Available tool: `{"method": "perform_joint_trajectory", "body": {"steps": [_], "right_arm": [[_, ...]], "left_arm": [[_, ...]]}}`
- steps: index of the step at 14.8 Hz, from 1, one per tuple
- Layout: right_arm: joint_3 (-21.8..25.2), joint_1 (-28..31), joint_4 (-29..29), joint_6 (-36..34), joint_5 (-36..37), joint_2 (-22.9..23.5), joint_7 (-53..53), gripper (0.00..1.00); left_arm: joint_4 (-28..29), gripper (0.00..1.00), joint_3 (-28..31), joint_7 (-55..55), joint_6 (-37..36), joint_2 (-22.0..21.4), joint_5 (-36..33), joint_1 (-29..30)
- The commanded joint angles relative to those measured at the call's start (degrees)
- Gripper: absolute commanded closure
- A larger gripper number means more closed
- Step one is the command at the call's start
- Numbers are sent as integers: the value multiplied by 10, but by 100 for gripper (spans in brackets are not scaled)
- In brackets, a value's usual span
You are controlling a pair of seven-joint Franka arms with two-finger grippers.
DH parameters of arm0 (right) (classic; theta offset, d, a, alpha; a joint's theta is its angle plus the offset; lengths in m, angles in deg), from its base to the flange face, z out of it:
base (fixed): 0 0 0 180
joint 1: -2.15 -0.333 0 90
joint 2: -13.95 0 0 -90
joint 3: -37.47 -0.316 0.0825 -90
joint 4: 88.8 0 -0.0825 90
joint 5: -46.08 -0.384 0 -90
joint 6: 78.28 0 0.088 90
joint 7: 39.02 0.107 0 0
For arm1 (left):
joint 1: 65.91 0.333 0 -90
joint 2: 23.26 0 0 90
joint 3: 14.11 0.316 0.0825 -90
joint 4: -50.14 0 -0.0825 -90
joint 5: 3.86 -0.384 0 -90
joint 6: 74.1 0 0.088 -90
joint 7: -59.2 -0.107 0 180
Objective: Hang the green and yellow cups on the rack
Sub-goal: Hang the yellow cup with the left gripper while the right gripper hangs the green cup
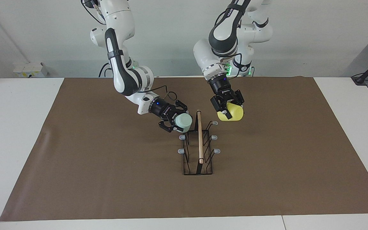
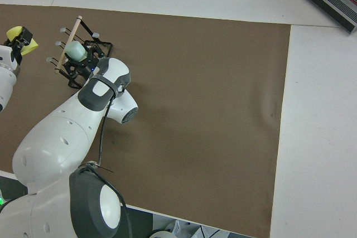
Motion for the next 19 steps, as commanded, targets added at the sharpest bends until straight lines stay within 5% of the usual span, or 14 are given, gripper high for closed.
{"method": "perform_joint_trajectory", "body": {"steps": [1, 3, 4, 5, 10, 19], "right_arm": [[-4, 0, 6, 6, -28, 5, -21, 100], [-5, -3, 5, 17, -32, 6, -20, 100], [-5, -6, 5, 25, -37, 6, -19, 27], [-5, -6, 5, 26, -37, 6, -19, 0], [-5, -3, 5, 25, -37, 4, -17, 0], [-4, 26, 5, 55, 0, -34, 6, 0]], "left_arm": [[1, 100, -10, 39, -55, 35, -35, -14], [-5, 100, -17, 50, -77, 53, -44, -20], [-5, 100, -18, 55, -78, 60, -54, -20], [-5, 100, -20, 64, -79, 69, -56, -21], [-18, 100, -24, 101, -139, 128, -114, -33], [-13, 100, -54, 118, -158, 137, -112, -39]]}}
